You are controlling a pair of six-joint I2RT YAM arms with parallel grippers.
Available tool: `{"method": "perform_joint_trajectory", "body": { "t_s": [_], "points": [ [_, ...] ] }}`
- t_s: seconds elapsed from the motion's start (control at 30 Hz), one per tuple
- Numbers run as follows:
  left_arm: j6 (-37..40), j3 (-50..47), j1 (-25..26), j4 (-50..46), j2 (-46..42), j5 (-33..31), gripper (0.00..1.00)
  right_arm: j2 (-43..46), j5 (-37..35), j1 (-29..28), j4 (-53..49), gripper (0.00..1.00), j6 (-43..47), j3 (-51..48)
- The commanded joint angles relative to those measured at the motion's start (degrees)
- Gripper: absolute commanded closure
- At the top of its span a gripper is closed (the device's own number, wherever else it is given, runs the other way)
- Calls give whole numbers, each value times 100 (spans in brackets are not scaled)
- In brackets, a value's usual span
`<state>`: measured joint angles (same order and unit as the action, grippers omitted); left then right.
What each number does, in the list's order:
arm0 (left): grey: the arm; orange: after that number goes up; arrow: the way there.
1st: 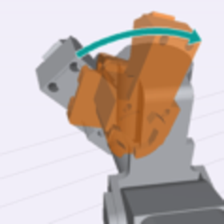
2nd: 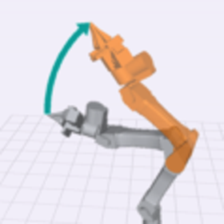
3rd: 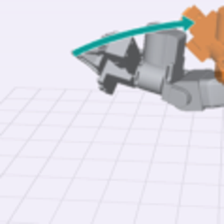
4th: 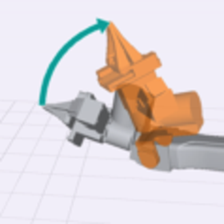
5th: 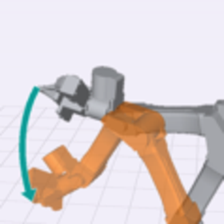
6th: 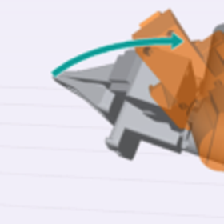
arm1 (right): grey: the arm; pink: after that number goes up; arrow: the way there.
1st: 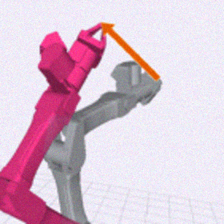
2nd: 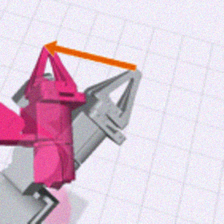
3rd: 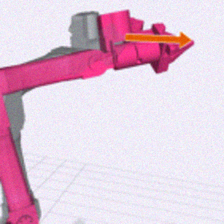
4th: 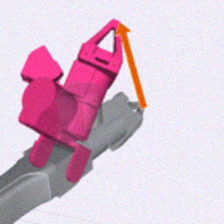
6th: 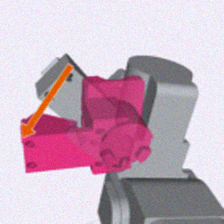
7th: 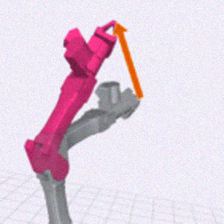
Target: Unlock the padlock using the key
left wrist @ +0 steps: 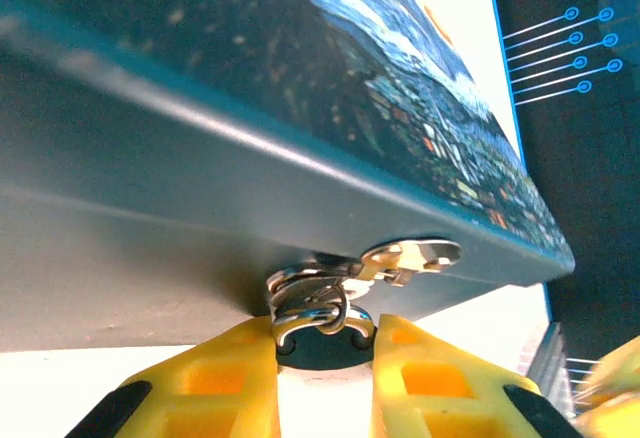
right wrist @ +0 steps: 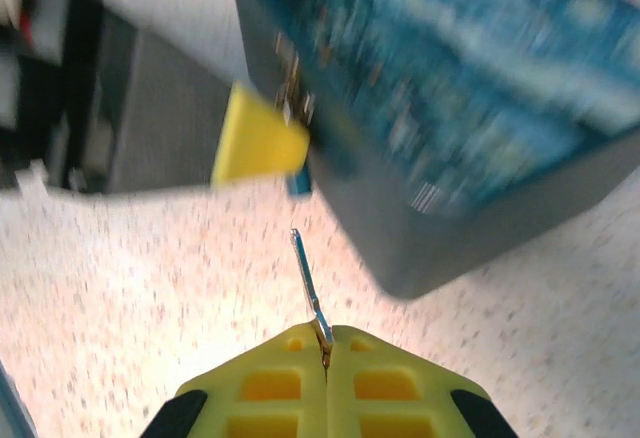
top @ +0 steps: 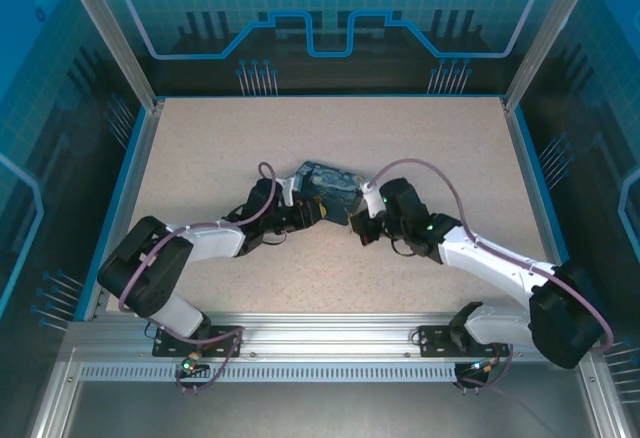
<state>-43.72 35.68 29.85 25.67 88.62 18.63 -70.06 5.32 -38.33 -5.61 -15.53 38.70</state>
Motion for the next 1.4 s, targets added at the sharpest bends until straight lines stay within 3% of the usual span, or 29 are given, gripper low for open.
{"method": "perform_joint_trajectory", "body": {
  "t_s": [0.0, 0.27, 0.8, 1.37],
  "points": [
    [-406, 417, 111, -603, -252, -86, 91, 72, -174, -171, 263, 100, 342, -248],
    [-584, 727, 312, -987, -325, -108, 91, -361, -44, -200, 1150, 100, 682, -507],
    [-688, 808, 371, -957, -249, -62, 92, -1121, -52, -361, 1218, 100, 1060, -163],
    [-649, 816, 370, -995, -231, -53, 93, -1175, -538, -394, 1228, 100, 1064, 28]
  ]
}}
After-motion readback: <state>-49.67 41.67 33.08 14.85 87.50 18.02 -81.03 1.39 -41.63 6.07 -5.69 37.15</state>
